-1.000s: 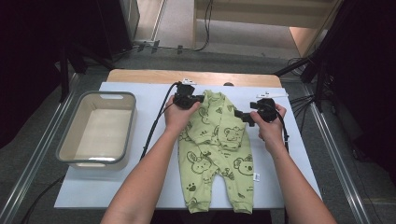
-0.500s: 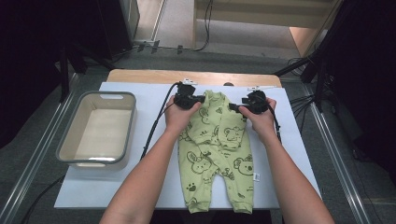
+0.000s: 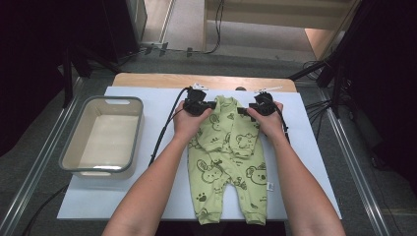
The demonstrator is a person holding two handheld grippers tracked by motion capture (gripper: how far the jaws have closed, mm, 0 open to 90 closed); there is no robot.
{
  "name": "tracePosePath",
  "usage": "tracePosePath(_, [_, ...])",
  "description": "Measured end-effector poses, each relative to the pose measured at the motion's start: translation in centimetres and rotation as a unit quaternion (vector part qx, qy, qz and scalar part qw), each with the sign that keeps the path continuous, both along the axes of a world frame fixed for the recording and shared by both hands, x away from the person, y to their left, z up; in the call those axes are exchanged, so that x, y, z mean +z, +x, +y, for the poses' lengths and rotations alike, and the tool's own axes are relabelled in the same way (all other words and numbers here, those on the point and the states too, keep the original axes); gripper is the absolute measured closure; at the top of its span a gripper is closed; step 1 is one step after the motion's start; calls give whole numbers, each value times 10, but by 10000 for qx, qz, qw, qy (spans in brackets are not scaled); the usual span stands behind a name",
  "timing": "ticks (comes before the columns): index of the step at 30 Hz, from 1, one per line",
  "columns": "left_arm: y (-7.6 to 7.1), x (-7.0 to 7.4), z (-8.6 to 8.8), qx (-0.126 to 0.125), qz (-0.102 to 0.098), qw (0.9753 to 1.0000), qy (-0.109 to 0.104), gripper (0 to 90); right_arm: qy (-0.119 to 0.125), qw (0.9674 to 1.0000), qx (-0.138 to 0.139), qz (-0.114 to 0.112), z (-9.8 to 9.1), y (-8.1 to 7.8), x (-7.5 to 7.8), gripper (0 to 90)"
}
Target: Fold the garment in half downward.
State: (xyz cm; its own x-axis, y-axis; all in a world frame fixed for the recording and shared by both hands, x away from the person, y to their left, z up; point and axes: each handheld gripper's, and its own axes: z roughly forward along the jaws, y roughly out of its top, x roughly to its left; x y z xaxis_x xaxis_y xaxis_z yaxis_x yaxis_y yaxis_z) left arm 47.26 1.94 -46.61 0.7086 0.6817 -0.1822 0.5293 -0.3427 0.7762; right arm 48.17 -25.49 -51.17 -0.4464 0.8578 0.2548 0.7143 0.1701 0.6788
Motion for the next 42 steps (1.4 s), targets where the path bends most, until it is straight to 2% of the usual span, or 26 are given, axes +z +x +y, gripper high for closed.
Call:
tracePosePath(5, [-1, 0, 2, -30, 8, 10000, -34, 876, -38, 10000, -1, 61, 1, 5, -4, 317])
tracePosePath(10, [-1, 1, 4, -37, 8, 10000, -34, 876, -107, 9999, 60, 1, 5, 7, -4, 379])
tracePosePath(13, [-1, 1, 5, -40, 2, 10000, -20, 876, -137, 9997, 206, -10, 9, 6, -4, 507])
tracePosePath(16, [0, 2, 7, 44, -6, 10000, -41, 876, -291, 9993, 219, 52, 10, 5, -2, 727])
tracePosePath(18, [1, 4, 11, 109, -14, 9999, -38, 876, -236, 9994, 242, 71, 6, 4, -1, 823])
tracePosePath(19, [2, 5, 12, 144, -36, 9999, -48, 876, -203, 9994, 262, 55, 4, 4, 2, 839])
tracePosePath(22, [6, 9, 18, 237, -55, 9997, -41, 876, -84, 9994, 312, -129, -3, 1, 12, 853])
tracePosePath(25, [9, 13, 23, 335, -72, 9993, -157, 877, 26, 9991, 263, -323, -7, -2, 23, 857])
tracePosePath(28, [9, 18, 23, 410, -180, 9988, -201, 877, 31, 9986, 261, -464, -11, -5, 33, 859])
tracePosePath(31, [10, 24, 22, 448, -285, 9984, -198, 877, 12, 9975, 201, -683, -13, -8, 43, 859])
tracePosePath(33, [11, 30, 21, 556, -329, 9978, -121, 877, 85, 9967, 136, -801, -14, -9, 52, 859])
tracePosePath(36, [14, 42, 20, 707, -421, 9964, -189, 877, 156, 9946, 106, -1021, -14, -11, 67, 858])
tracePosePath(42, [15, 63, 19, 725, -755, 9943, -195, 877, 141, 9881, 66, -1532, -14, -16, 91, 857])
